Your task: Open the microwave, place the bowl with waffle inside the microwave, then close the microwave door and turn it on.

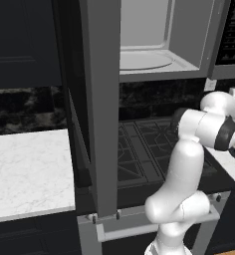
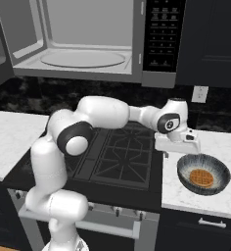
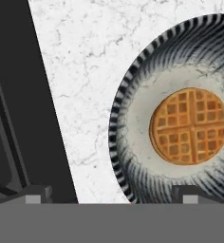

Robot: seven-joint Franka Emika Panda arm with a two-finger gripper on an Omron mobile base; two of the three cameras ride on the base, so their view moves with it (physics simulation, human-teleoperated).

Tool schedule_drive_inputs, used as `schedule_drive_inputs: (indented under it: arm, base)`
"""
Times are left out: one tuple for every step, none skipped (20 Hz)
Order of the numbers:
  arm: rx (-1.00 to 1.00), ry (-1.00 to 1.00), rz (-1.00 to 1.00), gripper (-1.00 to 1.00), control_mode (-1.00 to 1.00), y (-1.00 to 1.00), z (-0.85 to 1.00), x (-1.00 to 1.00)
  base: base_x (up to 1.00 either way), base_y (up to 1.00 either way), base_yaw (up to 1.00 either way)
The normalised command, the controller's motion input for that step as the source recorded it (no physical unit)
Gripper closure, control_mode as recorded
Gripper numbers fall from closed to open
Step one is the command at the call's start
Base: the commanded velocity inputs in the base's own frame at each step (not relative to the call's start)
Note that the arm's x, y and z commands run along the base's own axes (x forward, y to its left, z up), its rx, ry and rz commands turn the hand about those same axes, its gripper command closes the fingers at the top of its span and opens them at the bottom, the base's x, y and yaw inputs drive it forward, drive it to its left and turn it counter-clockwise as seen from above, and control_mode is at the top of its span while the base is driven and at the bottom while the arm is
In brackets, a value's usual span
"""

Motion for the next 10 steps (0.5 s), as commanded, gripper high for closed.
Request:
schedule_drive_inputs:
  arm:
    - [0.02,0.00,0.00,-1.00,-1.00,0.00,-0.35,0.10]
    - [0.01,0.00,0.00,-1.00,-1.00,0.00,-0.36,0.11]
    - [0.00,0.00,0.00,-1.00,-1.00,0.00,-0.37,0.13]
    - [0.00,0.00,0.00,-1.00,-1.00,0.00,-0.38,0.14]
    - [0.00,0.00,0.00,-1.00,-1.00,0.00,-0.35,0.16]
    - [0.00,0.01,0.00,-1.00,-1.00,0.00,-0.35,0.16]
    - [0.00,0.01,0.00,-1.00,-1.00,0.00,-0.35,0.15]
    - [0.00,0.01,0.00,-1.00,-1.00,0.00,-0.33,0.14]
    - [0.00,0.00,0.00,-1.00,-1.00,0.00,-0.35,0.06]
    - [0.00,0.00,0.00,-1.00,-1.00,0.00,-0.41,0.00]
  base:
    - [0.00,0.00,0.00]
    - [0.00,0.00,0.00]
    - [0.00,0.00,0.00]
    - [0.00,0.00,0.00]
    - [0.00,0.00,0.00]
    - [0.00,0.00,0.00]
    - [0.00,0.00,0.00]
    - [0.00,0.00,0.00]
    - [0.00,0.00,0.00]
    - [0.00,0.00,0.00]
